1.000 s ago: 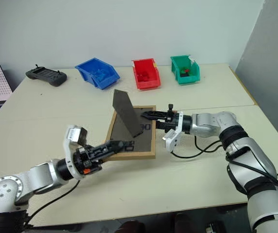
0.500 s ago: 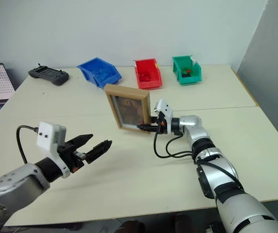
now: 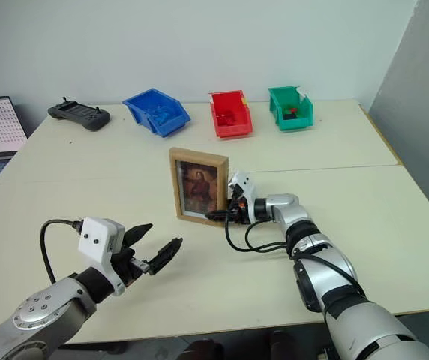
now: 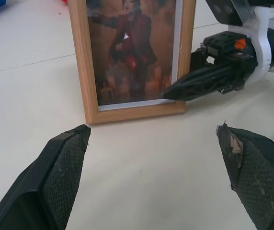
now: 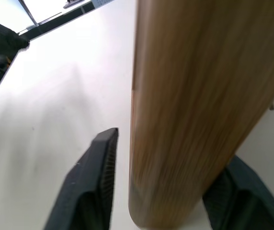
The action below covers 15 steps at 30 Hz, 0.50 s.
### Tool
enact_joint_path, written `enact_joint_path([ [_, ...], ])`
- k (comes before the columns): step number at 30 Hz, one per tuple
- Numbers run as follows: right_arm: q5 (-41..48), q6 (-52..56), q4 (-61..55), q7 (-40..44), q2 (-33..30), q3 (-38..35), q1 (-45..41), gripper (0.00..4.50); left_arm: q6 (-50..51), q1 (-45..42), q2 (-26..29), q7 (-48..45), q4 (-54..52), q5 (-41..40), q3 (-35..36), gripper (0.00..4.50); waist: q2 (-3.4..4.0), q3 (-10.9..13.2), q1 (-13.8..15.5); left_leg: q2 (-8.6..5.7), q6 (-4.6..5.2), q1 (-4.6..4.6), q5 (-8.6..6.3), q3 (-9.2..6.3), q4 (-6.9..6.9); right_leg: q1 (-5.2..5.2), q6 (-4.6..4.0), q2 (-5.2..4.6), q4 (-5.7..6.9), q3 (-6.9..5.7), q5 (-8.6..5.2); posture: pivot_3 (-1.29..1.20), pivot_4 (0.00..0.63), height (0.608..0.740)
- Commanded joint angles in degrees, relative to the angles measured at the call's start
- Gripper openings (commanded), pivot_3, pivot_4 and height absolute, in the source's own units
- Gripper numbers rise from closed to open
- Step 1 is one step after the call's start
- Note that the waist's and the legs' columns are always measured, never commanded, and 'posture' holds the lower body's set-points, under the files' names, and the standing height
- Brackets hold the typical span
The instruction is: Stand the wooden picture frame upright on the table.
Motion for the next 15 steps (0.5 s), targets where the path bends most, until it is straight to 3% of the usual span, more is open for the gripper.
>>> enact_joint_path([
  [1,-1.3,-2.0,-3.8,-1.6,-2.7,0.0,2.2,3.47,-0.8,-2.6,1.2,-3.9,2.0,1.0,2.4,4.5,0.0,0.0,0.0,0.0,0.0,-0.01,0.0,0.0,0.0,0.0,0.0,0.0,0.0,-0.01,0.0,0.0,0.15,0.74],
  [5,-3.4,-0.4,-12.6,-0.5,-9.7,1.6,7.6,4.48,1.5,-7.0,5.1,-9.8,7.6,-1.0,5.5,4.5,-0.01,0.0,0.3,0.0,0.0,0.01,0.0,-0.06,0.04,0.04,0.0,0.0,0.04,-0.07,0.0,0.0,0.15,0.74],
  [10,1.5,12.1,-39.3,4.5,-18.9,0.7,15.3,4.5,8.0,-14.4,11.3,-17.6,17.2,-8.4,11.9,4.5,0.02,0.0,0.7,-0.03,0.04,0.02,-0.02,-0.13,0.14,0.16,0.01,0.0,-0.03,-0.12,0.0,0.0,0.15,0.74],
  [15,14.0,35.9,-67.4,6.2,-25.6,-1.5,18.9,4.5,12.9,-22.8,19.7,-29.0,29.7,-10.1,12.6,4.5,0.1,0.1,-0.4,0.05,0.06,-0.11,-0.03,-0.23,0.04,-0.07,0.0,0.05,0.08,-0.2,-0.02,0.0,0.15,0.74],
])
